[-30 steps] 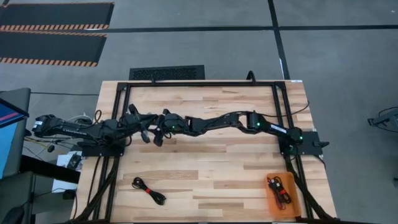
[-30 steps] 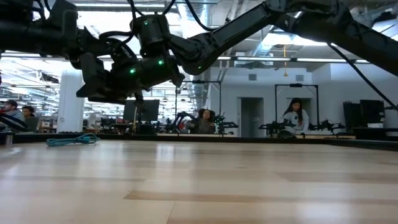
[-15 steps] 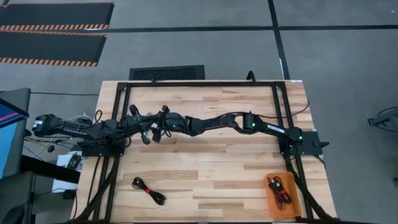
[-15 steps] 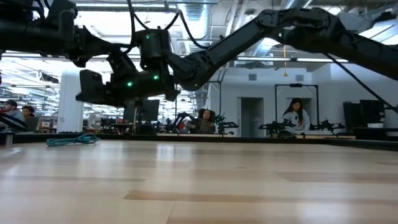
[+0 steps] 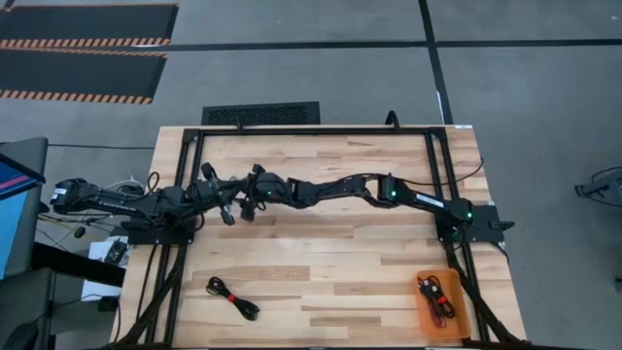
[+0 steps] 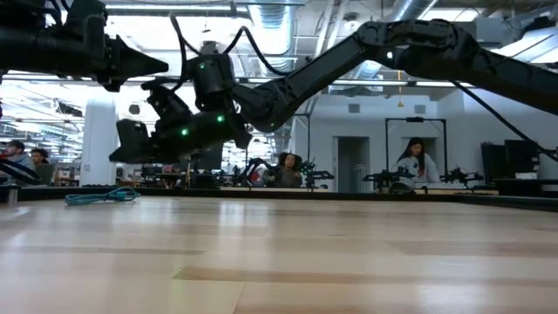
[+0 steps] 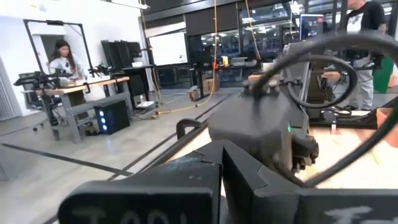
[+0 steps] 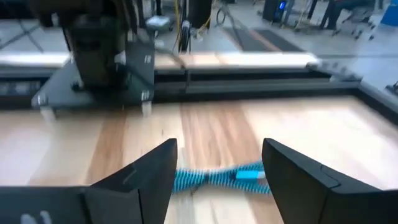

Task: Pick and place USB-C Cables
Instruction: Put the black charger cable into the orange bin

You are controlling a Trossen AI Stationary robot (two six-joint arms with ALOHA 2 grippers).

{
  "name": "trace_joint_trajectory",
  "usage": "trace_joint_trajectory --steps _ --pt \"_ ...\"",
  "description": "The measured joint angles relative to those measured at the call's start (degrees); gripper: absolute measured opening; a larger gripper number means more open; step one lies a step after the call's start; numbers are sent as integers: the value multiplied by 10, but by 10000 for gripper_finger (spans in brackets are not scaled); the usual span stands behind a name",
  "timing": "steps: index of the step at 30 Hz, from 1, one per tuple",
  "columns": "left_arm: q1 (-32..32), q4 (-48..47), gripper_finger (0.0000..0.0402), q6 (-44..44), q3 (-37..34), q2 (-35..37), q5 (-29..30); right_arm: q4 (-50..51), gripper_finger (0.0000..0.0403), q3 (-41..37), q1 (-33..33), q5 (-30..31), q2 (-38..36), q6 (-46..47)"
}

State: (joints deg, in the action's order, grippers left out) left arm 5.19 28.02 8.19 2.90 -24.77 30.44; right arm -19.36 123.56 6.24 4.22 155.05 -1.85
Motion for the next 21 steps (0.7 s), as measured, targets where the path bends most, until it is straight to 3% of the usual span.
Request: trace_joint_trajectory --steps 15,21 --pt "0 6 0 17 0 0 2 71 260 -1 -3 -25 0 29" --pt "0 -4 0 21 0 0 18 86 246 -1 -11 4 0 53"
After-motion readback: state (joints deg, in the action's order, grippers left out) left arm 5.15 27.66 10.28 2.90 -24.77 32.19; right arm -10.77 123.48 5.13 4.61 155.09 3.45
